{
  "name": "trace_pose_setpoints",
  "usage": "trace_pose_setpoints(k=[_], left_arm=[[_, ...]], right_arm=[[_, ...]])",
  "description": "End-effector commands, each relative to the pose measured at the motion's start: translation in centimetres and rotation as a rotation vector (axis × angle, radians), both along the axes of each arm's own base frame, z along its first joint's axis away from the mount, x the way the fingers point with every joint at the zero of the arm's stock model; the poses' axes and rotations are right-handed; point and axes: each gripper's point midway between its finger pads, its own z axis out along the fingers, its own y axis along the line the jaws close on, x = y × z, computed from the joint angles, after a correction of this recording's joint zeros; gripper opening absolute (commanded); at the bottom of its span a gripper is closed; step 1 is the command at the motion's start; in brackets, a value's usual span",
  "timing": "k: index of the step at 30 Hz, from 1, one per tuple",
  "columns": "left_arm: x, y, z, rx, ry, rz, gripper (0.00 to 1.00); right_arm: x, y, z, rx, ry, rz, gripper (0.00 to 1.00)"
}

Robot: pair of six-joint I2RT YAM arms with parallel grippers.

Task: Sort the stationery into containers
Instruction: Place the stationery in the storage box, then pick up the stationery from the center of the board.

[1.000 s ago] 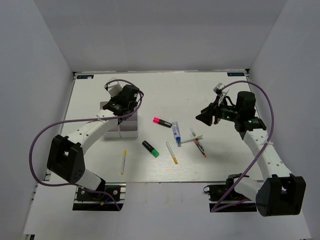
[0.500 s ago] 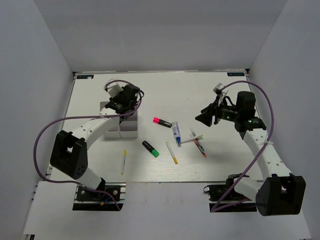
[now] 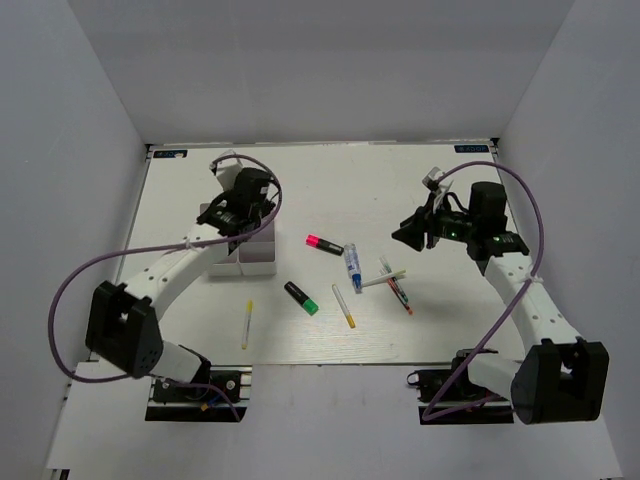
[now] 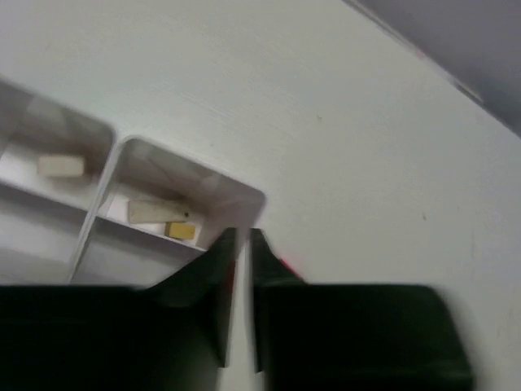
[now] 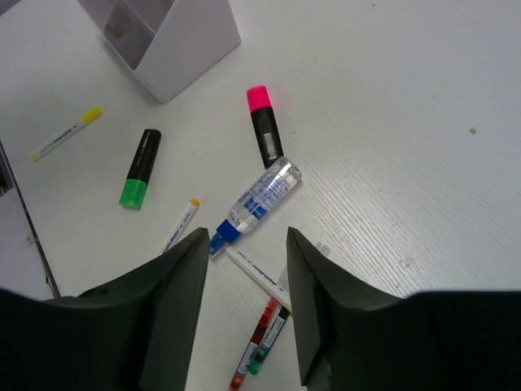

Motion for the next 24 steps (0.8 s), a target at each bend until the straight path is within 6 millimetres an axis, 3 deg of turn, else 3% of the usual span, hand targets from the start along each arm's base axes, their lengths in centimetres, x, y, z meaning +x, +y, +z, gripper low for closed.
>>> trace_pose_setpoints(k=[1,2,3,4,6,7,9,11,12,16,17,19,24], left_arm=[[-2.8,-3.6,5.0,0.032,-0.123,-0.4,0.11],[-3.7,-4.2,5.5,0.035,-0.143,-0.476,0.03],[-4.9,-5.1,5.8,0.02,-0.154,-0.564,0.03],[-6.4,-4.7,6.2,0.035,-0.163,-0.601,0.06],[-7.9,-4.4,6.1,0.055,-0.15,-0.656,0.39],[-9.1,-3.6,5.9,0.089,-0.131,-0.672,0.62],[-10.6,-2.7,4.8,0.114,-0.102,-0.684,0.72],[-12.0,-1.2,5.3,0.134,-0.137,-0.658,0.75],[-12.7,-0.6,4.0,0.141,-0.124,-0.65,0.75],[-14.7,1.6,4.2,0.161,-0.22,-0.605,0.8],[-15.0,1.8,4.9,0.155,-0.249,-0.601,0.8],[-15.9,2.3,5.9,0.145,-0.295,-0.596,0.81],[-16.8,2.4,5.8,0.142,-0.317,-0.615,0.81]], right_arm=[[1.6,0.3,-1.8,-0.069,0.033,0.02,0.47],[1.3,0.4,-2.7,-0.088,0.077,0.029,0.47],[1.7,0.7,-2.4,-0.098,0.072,0.036,0.47],[2.0,1.6,-3.9,-0.122,0.122,0.057,0.49],[2.6,2.0,-4.4,-0.156,0.135,0.051,0.56],[3.0,3.1,-5.5,-0.195,0.161,0.063,0.66],[3.1,4.1,-6.9,-0.225,0.203,0.08,0.72],[3.7,5.6,-8.5,-0.266,0.247,0.092,0.76],[3.7,5.9,-8.9,-0.278,0.261,0.09,0.76],[5.1,7.5,-11.4,-0.37,0.301,0.059,0.78],[4.8,8.2,-12.9,-0.4,0.331,0.073,0.79],[5.7,8.5,-13.6,-0.432,0.343,0.047,0.79],[5.9,9.2,-15.6,-0.49,0.407,0.018,0.8]])
